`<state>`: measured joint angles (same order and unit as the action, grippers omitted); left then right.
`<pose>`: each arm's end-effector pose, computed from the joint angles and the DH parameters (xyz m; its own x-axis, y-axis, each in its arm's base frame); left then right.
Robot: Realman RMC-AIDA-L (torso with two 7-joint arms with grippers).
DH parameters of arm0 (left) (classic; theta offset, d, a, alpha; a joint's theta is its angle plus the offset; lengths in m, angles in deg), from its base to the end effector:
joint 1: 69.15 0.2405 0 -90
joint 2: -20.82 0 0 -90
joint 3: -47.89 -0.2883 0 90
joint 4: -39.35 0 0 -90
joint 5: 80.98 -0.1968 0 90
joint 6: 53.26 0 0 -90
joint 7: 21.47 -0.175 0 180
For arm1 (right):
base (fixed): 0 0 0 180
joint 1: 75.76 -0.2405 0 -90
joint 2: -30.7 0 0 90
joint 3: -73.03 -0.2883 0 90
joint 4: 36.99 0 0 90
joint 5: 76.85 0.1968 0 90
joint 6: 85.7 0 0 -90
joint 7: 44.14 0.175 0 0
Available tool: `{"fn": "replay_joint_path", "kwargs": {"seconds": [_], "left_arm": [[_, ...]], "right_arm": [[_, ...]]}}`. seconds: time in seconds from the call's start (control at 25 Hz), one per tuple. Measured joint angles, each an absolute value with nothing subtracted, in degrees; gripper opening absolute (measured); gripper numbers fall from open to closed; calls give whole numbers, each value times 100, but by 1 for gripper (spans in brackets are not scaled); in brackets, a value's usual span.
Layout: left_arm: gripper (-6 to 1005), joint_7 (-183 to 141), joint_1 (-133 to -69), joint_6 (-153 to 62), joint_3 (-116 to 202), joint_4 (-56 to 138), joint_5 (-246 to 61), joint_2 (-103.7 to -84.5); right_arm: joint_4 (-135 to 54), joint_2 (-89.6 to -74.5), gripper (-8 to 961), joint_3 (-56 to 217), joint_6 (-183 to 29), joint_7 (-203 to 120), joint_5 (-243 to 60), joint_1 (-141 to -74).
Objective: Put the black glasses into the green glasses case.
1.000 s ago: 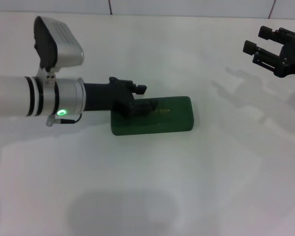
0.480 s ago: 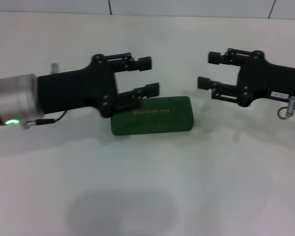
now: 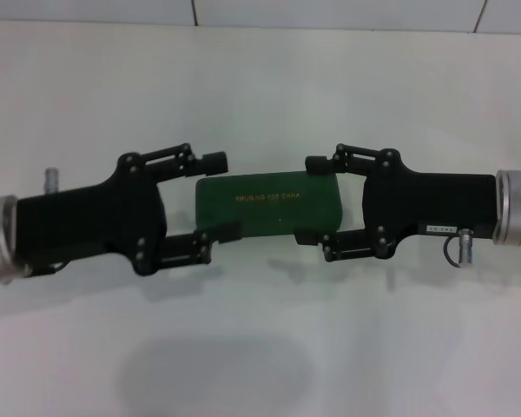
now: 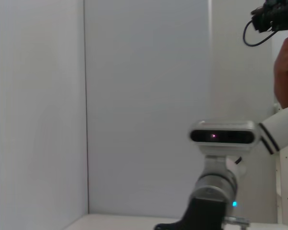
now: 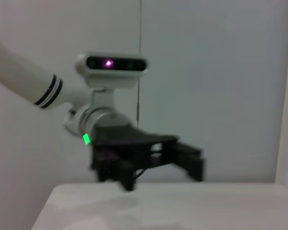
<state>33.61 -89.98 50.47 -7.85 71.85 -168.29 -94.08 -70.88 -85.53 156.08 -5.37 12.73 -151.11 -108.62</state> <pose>-0.2560 0.2794 -0.0155 0.7042 -0.0310 0.7093 0.1504 -0.9699 -0.1917 0.1855 0.3387 -0.0883 0.8181 0.0883 -0.5683 -0.0073 -0.9865 -0.1639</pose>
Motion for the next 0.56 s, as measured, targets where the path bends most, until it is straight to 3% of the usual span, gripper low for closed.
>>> {"fn": "replay_joint_path", "kwargs": {"seconds": [0.08,0.56], "left_arm": [[733,3145,-8812,5195,-775,7204,-16790,-9426],[733,3046,-8712,5328,-791,7222,-16851,-9441]], "right_arm": [[-7081,-8553,845,15617,-537,1178,-15028,-10862],[-7047,-8548,845,15631,-483,1051,-14947,-10806]]}}
